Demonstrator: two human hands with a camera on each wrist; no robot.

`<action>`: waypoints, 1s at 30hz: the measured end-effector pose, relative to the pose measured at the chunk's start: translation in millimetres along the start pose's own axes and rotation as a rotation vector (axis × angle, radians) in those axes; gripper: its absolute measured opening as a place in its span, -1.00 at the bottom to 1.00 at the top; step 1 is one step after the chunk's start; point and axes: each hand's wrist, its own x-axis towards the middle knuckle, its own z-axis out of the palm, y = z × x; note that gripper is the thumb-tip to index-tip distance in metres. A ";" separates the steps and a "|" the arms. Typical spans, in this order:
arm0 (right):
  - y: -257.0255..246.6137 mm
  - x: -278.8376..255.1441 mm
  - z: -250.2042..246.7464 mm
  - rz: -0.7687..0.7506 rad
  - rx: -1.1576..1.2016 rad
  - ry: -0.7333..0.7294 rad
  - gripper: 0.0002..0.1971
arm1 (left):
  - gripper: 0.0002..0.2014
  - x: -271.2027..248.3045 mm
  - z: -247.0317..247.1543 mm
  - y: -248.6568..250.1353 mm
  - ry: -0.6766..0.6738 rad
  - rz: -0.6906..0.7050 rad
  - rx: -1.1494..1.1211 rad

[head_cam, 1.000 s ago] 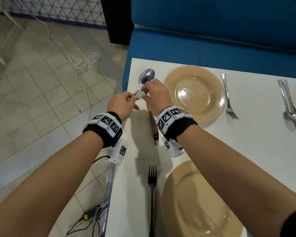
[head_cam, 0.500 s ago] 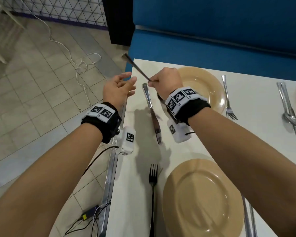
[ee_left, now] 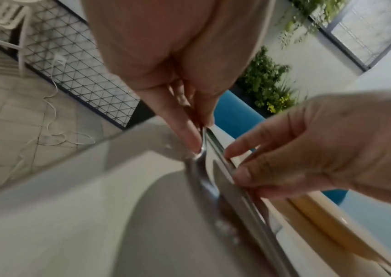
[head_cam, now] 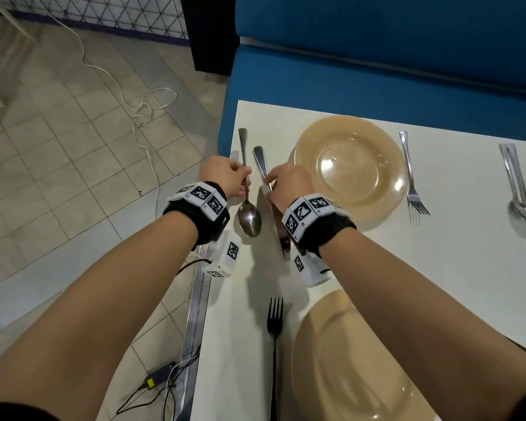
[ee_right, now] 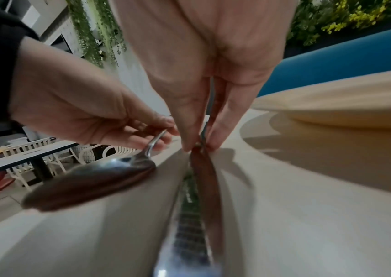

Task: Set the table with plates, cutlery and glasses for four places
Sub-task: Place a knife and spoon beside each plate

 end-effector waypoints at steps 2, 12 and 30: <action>1.2 -0.1 5.8 -0.012 0.018 0.023 -0.78 | -0.82 2.1 6.1 -0.3 0.010 0.009 0.108; 0.4 32.6 8.1 -0.029 -0.033 0.149 -0.74 | -0.78 24.8 20.7 24.5 0.073 0.090 0.288; -12.7 63.5 -13.8 -0.035 -0.207 0.064 -0.72 | -0.80 45.2 25.1 45.3 0.120 0.241 0.405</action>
